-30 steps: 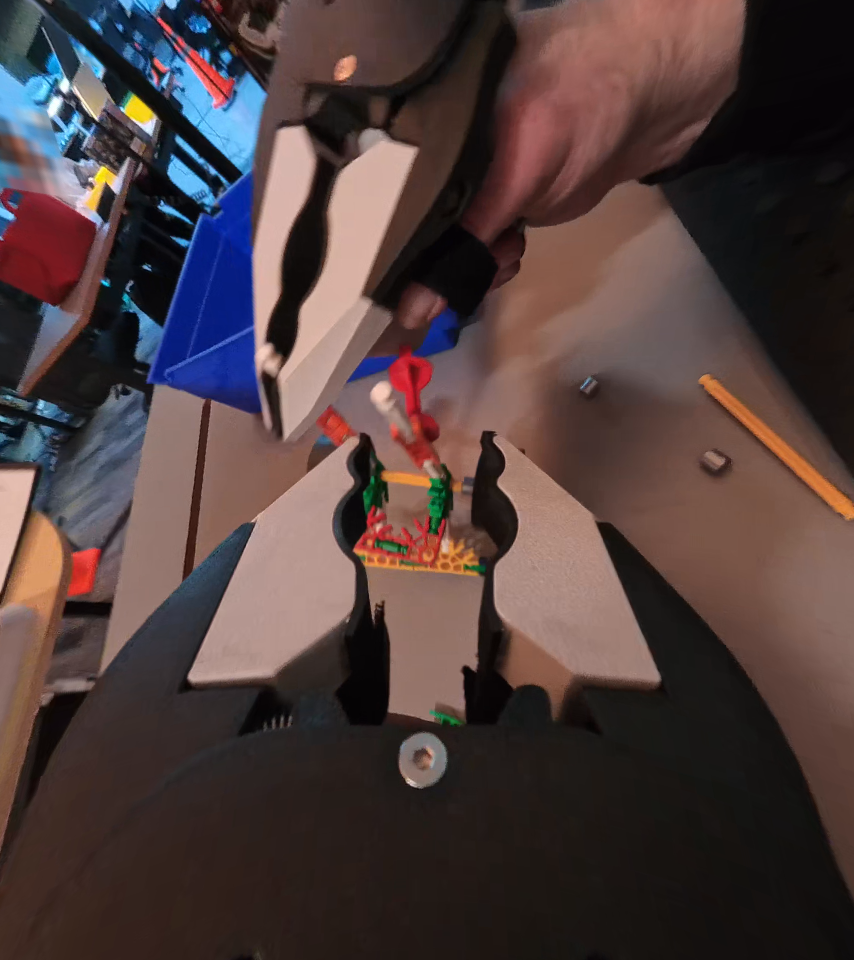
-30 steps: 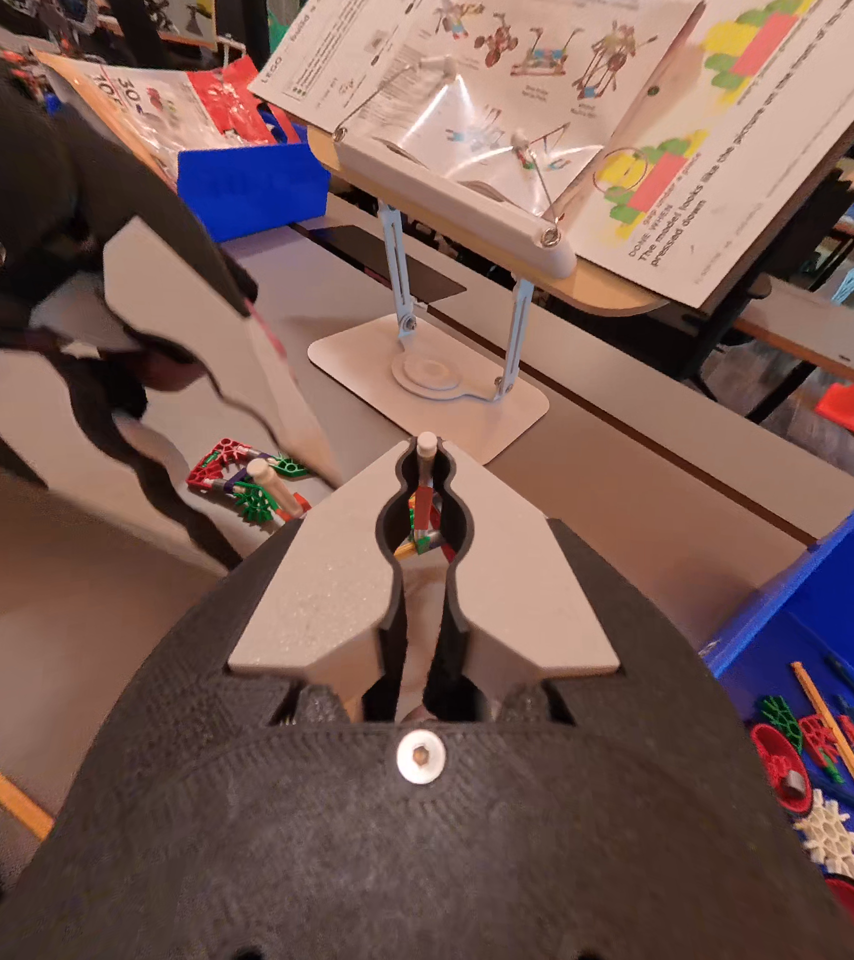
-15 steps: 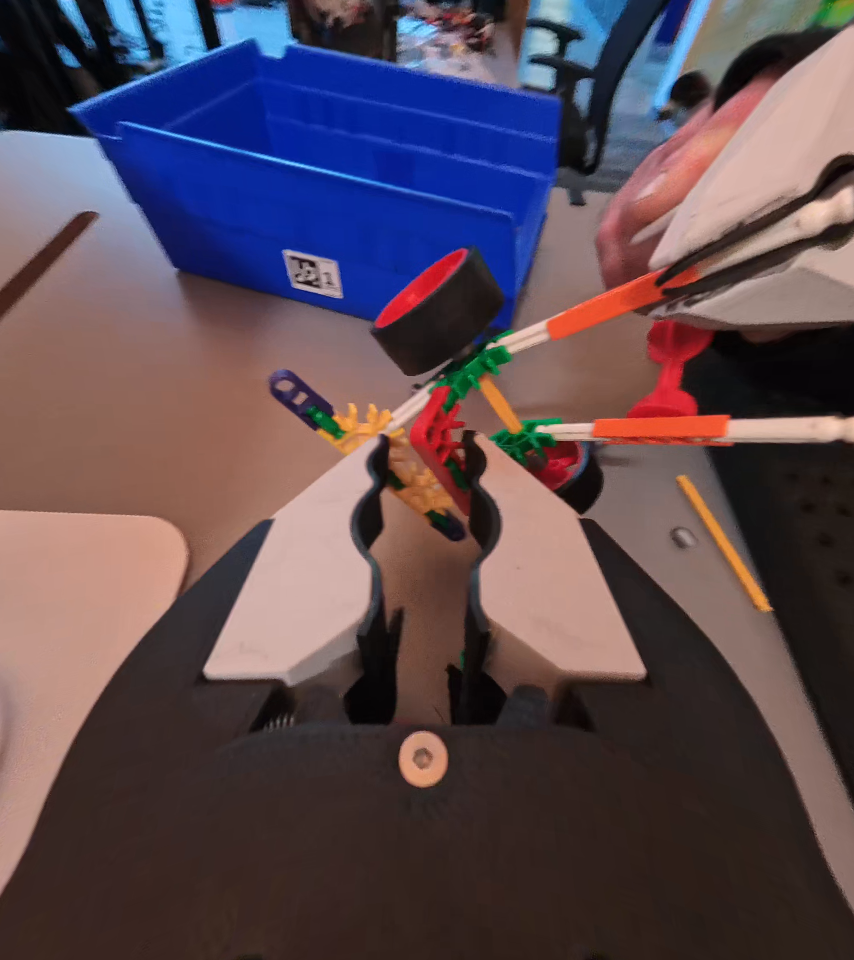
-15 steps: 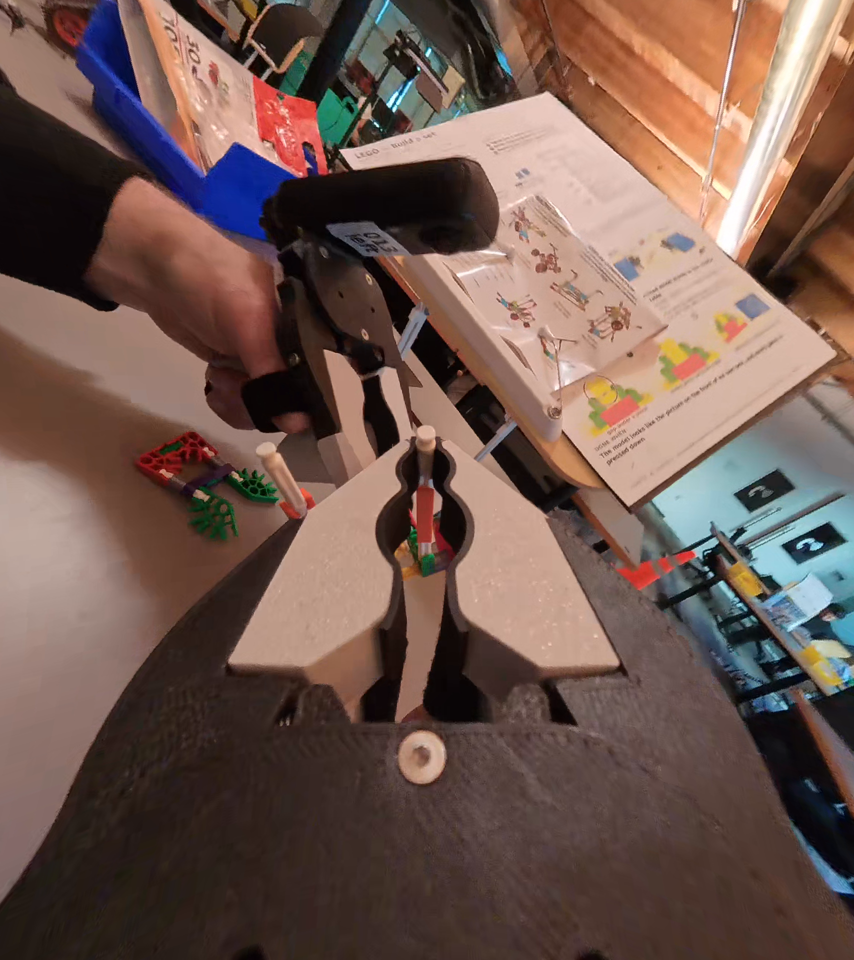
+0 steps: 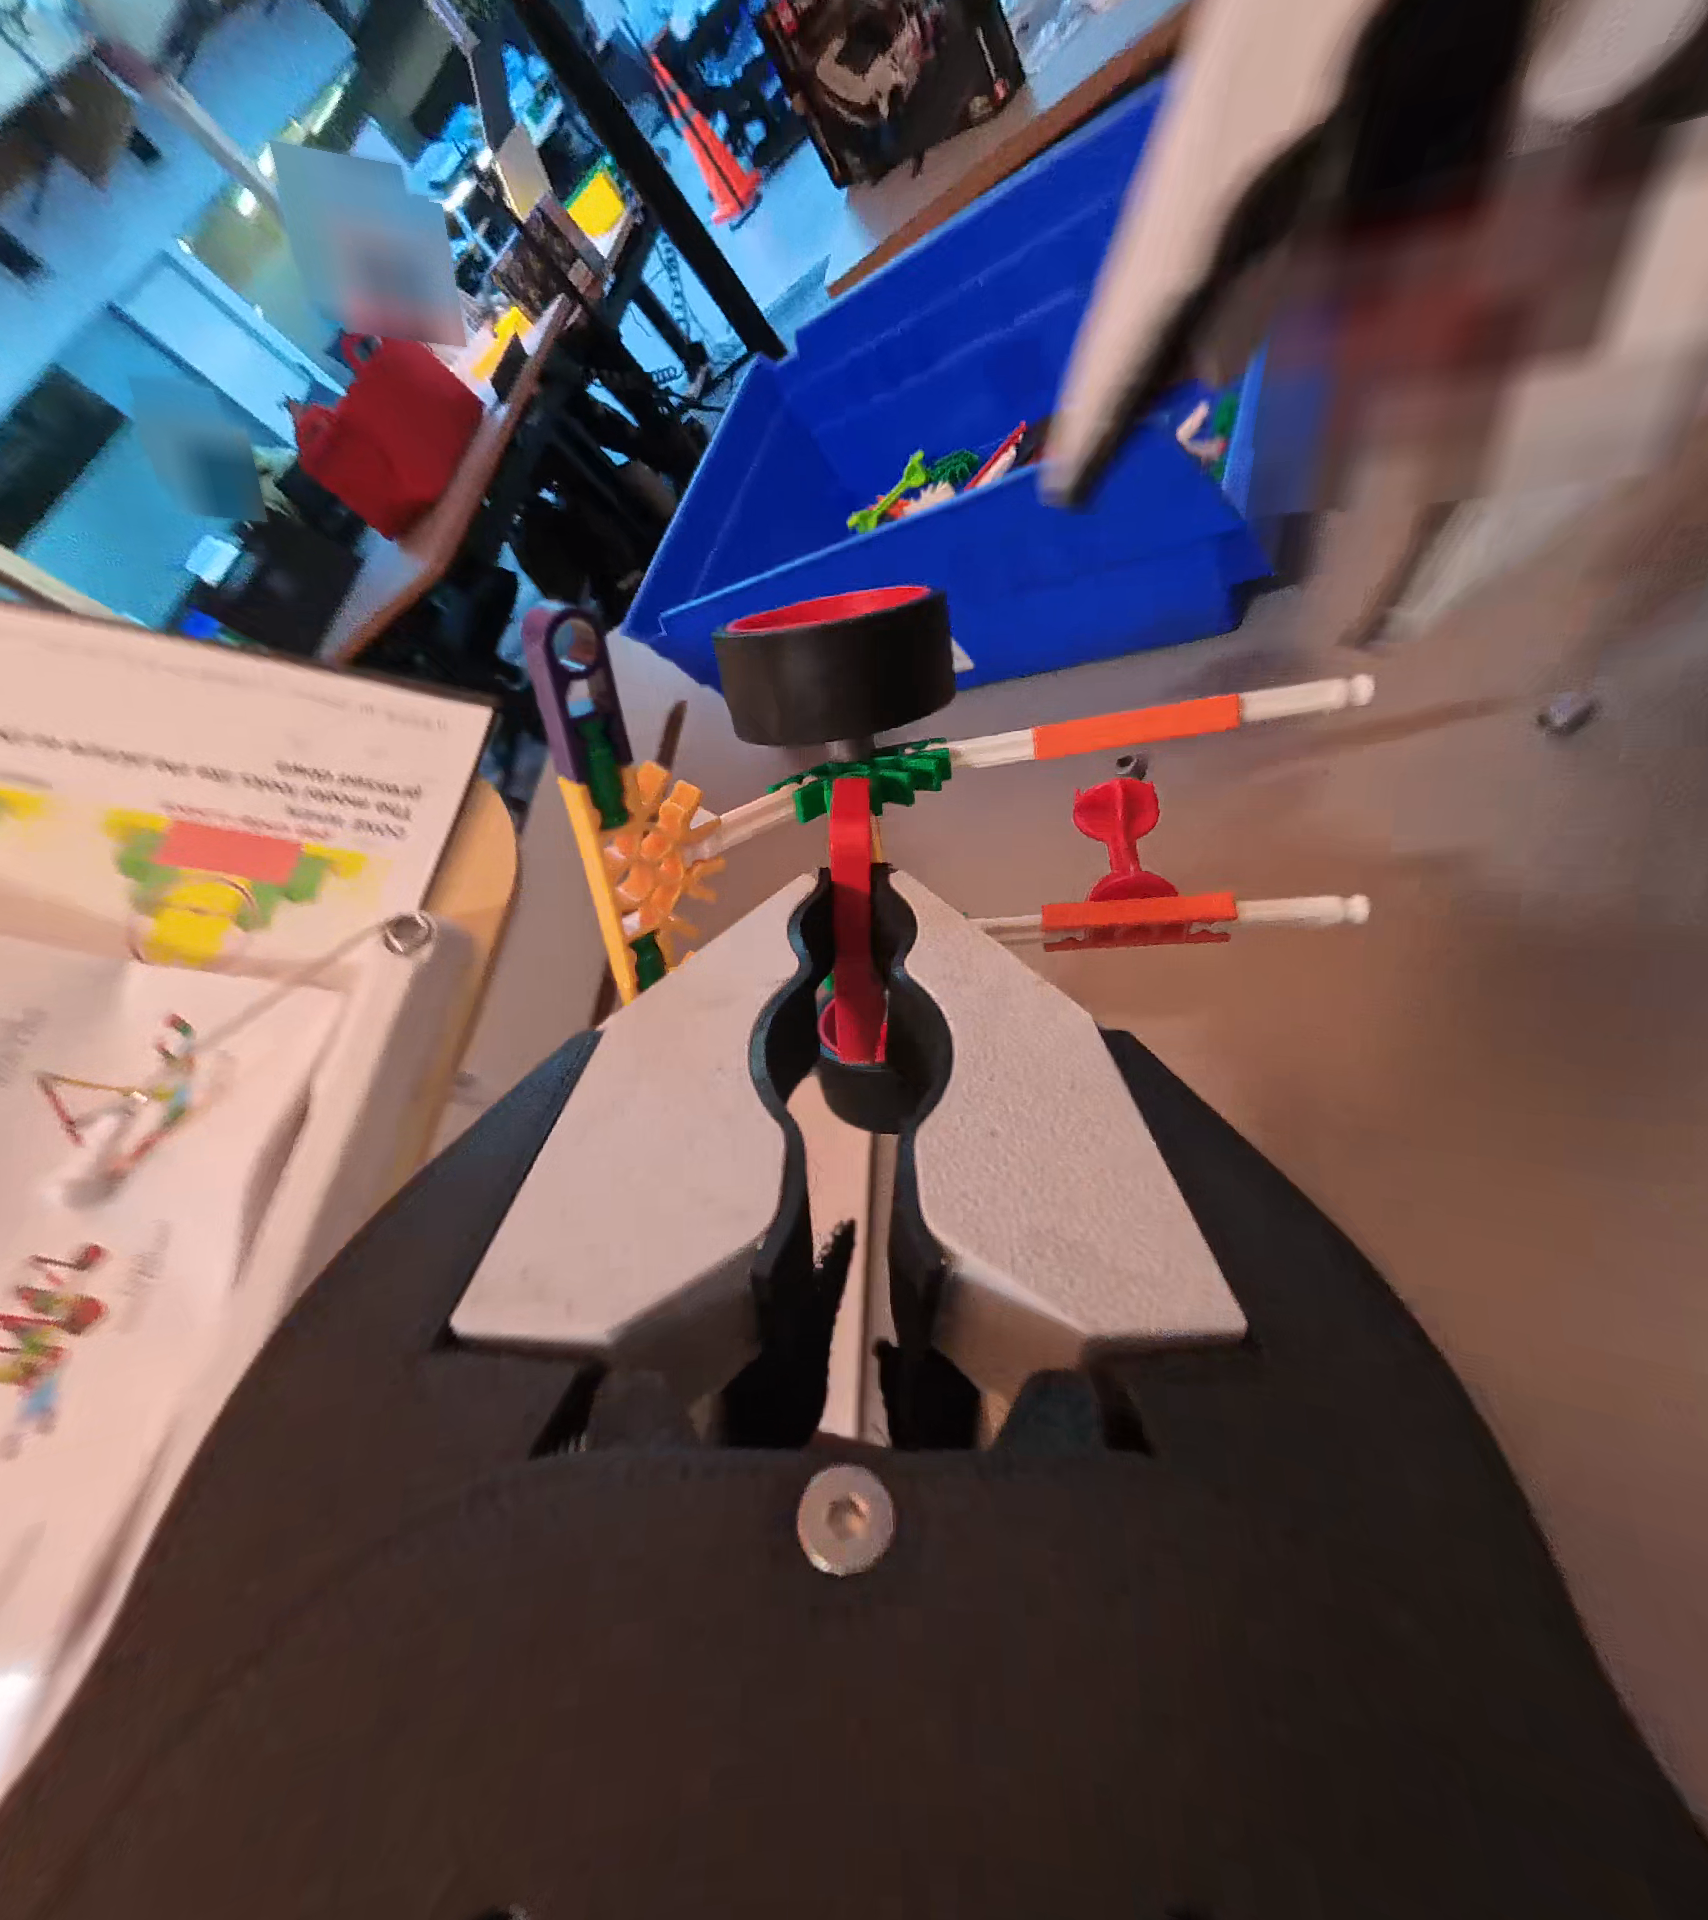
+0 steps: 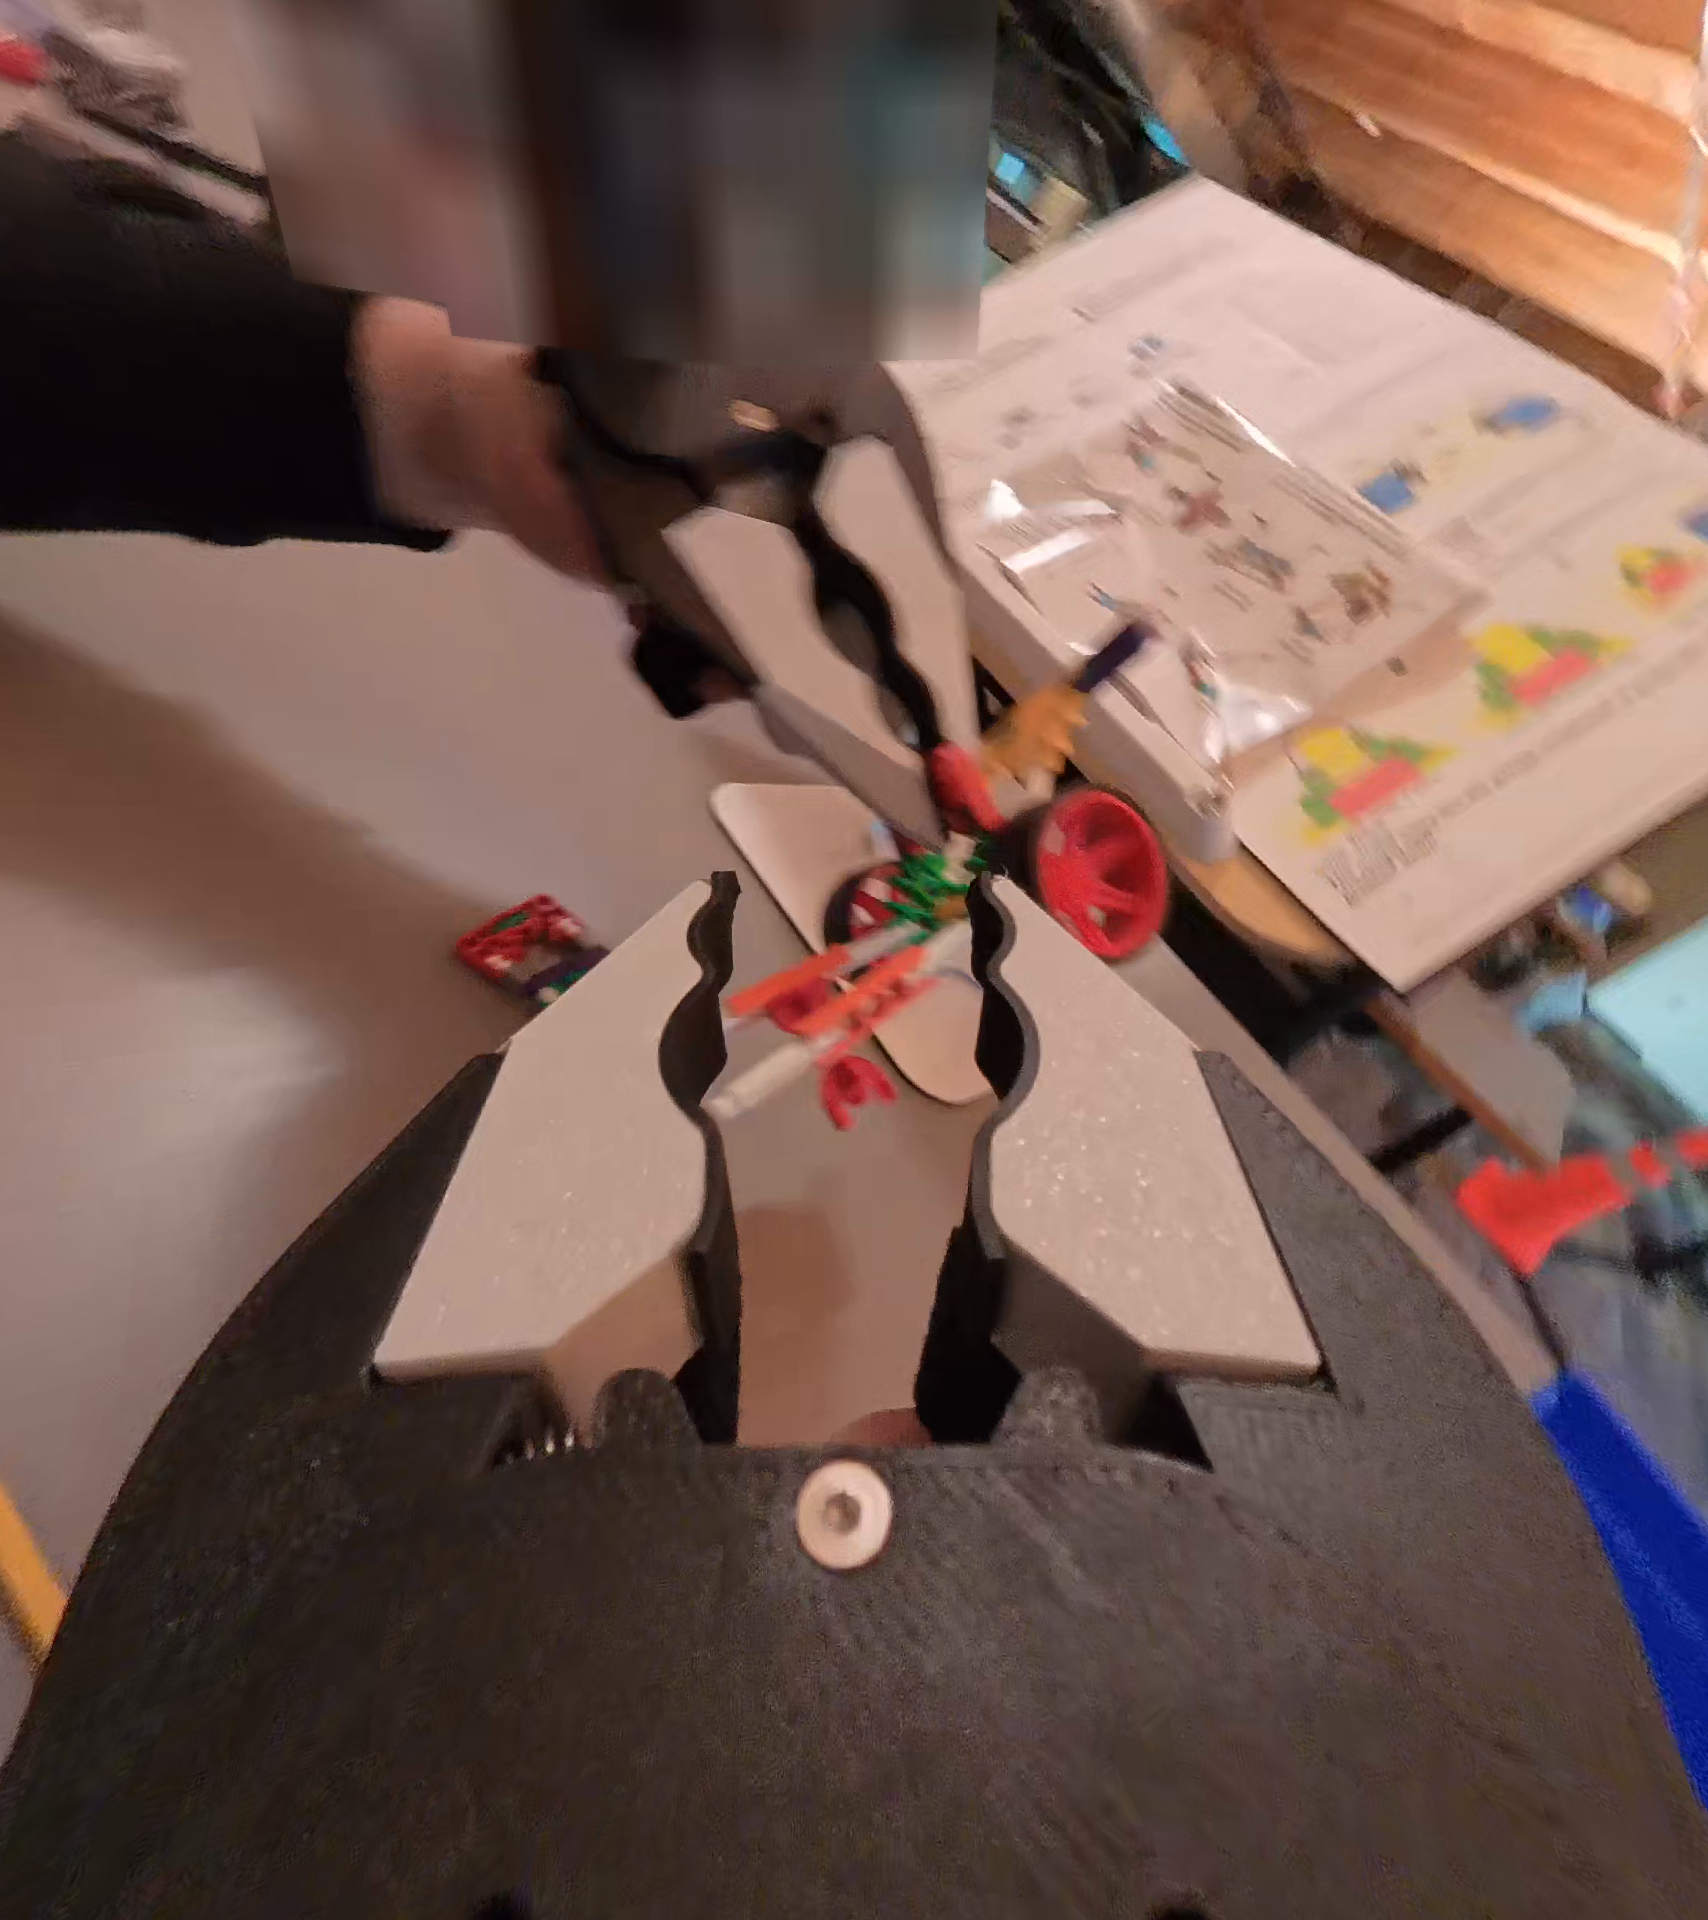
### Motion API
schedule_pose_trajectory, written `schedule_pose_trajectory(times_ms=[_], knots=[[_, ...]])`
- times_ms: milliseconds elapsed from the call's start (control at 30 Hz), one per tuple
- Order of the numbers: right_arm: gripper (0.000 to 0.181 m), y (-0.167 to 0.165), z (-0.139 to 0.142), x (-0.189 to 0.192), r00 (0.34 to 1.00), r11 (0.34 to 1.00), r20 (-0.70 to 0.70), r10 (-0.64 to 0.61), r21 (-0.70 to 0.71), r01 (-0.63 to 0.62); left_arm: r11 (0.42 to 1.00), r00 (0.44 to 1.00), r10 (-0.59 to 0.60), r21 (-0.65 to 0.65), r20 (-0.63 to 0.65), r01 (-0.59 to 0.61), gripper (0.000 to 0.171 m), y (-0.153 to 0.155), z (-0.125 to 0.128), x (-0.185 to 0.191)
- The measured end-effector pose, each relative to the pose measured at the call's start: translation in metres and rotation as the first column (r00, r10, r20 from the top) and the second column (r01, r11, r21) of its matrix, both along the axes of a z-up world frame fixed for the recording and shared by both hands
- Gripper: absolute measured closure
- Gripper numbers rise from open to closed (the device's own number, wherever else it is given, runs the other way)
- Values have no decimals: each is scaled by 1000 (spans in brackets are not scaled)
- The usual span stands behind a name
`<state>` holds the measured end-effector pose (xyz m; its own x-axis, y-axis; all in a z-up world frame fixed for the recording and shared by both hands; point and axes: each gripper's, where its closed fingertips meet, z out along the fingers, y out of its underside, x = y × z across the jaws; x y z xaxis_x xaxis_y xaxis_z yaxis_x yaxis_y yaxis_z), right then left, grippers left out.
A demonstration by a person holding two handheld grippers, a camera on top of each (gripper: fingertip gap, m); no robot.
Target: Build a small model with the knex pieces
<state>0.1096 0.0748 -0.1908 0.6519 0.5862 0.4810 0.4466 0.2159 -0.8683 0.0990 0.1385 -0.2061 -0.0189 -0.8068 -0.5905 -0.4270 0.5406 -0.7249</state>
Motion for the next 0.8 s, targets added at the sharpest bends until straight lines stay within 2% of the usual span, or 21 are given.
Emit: schedule_pose_trajectory(times_ms=[100,133,233,267,300,367,433,533,633,700,800], knots=[[122,17,0,16,993,994,-75,-90,-67,85,979,996,-16,201,-90,34,168,-15,-6,6],[116,20,-2,19,990,990,-95,-105,-100,95,968,993,-16,248,-115,44,168,-20,-9,10],[111,28,-23,22,989,970,-62,-135,-211,119,938,988,-25,338,-152,76,169,-32,-18,20],[114,30,-31,25,988,961,-38,-151,-238,138,929,987,-26,360,-158,82,169,-34,-20,21],[127,31,-36,27,988,958,-15,-154,-246,146,925,986,-30,370,-162,89,169,-36,-21,23],[133,29,-34,27,990,966,-2,-143,-219,139,917,984,-25,387,-174,92,169,-35,-24,22],[133,29,-31,28,988,966,-16,-151,-217,144,922,986,-30,376,-162,89,169,-35,-23,21],[133,28,-23,34,985,966,-84,-149,-226,126,927,997,-17,373,-69,42,163,-28,-8,19],[133,28,-20,41,980,967,-120,-158,-221,129,970,1000,-17,242,19,12,149,-18,6,11],[133,27,-15,43,976,968,-149,-156,-219,121,987,996,-14,162,93,-2,130,-13,16,7],[133,25,-19,35,981,967,-157,-116,-244,76,994,993,-76,84,94,68,120,-28,20,8]])
